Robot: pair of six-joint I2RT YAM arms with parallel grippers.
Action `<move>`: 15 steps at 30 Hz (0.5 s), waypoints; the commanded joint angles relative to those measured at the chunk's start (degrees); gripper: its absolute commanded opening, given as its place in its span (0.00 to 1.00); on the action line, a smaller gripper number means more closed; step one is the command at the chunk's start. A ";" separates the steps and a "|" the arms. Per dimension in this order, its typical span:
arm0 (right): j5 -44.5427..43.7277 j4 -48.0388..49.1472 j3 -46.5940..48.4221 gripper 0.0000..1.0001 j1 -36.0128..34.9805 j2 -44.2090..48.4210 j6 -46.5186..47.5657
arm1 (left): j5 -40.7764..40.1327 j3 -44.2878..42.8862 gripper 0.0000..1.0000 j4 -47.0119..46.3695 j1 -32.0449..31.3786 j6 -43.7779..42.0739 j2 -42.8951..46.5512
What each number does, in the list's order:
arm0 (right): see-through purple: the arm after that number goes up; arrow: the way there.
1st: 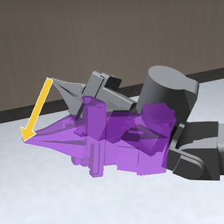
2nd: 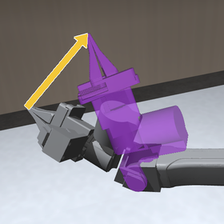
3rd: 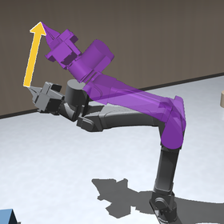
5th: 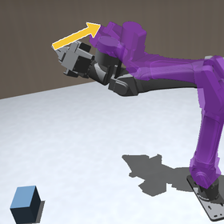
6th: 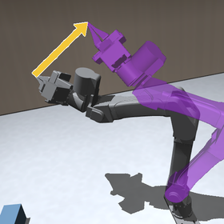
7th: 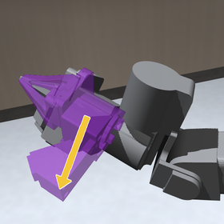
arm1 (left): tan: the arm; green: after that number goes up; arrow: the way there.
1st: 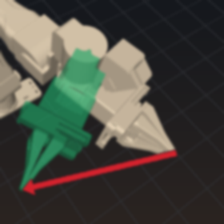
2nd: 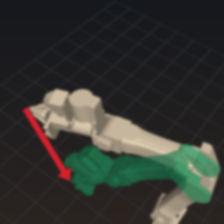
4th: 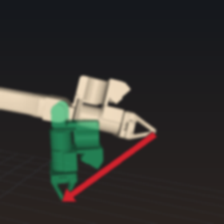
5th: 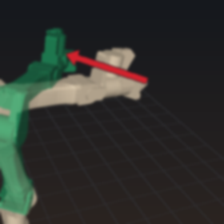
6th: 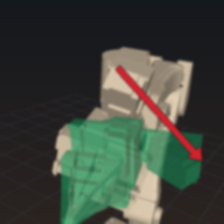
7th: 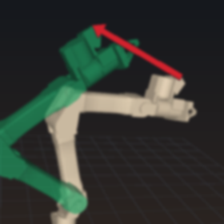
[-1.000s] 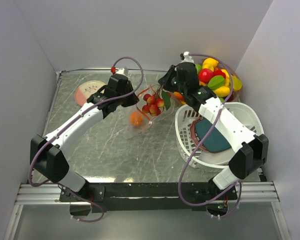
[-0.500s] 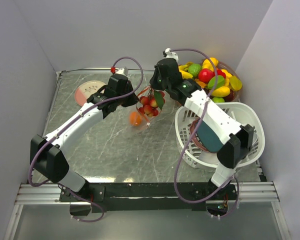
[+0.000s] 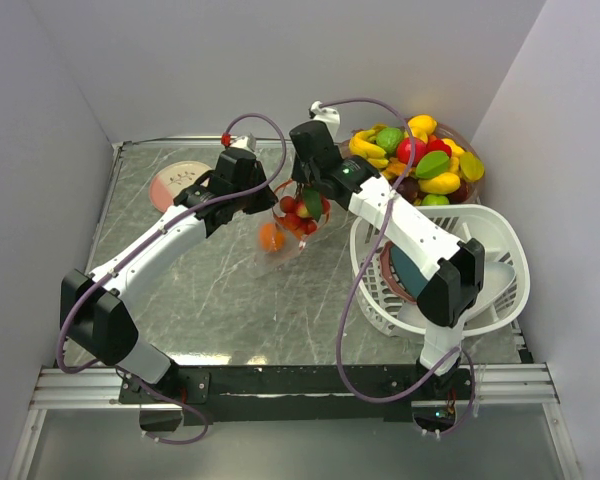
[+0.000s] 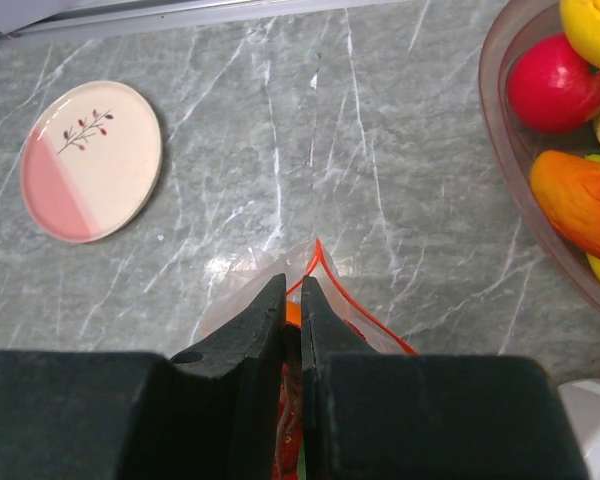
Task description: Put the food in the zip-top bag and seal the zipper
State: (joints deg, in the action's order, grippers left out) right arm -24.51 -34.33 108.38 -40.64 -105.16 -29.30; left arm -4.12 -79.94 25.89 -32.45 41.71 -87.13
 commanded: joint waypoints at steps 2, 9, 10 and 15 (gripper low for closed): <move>-1.94 1.63 0.87 0.00 -0.49 1.54 -0.76 | 1.31 -1.44 0.01 -3.21 0.01 1.26 1.18; -3.35 1.81 2.80 0.07 -1.02 -1.53 -0.85 | 2.98 -1.53 0.01 -4.00 0.01 2.23 1.09; -3.61 1.72 2.89 0.08 -1.02 -1.80 -0.76 | 3.24 -1.45 0.01 -4.18 0.01 2.41 1.26; -5.89 1.19 2.89 0.09 -1.02 -2.67 -0.58 | 5.17 -0.48 0.01 -5.67 0.10 4.25 1.61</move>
State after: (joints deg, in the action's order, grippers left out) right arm -26.37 -34.30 108.68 -41.34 -106.85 -29.52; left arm -1.72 -79.94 24.01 -32.42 44.01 -87.13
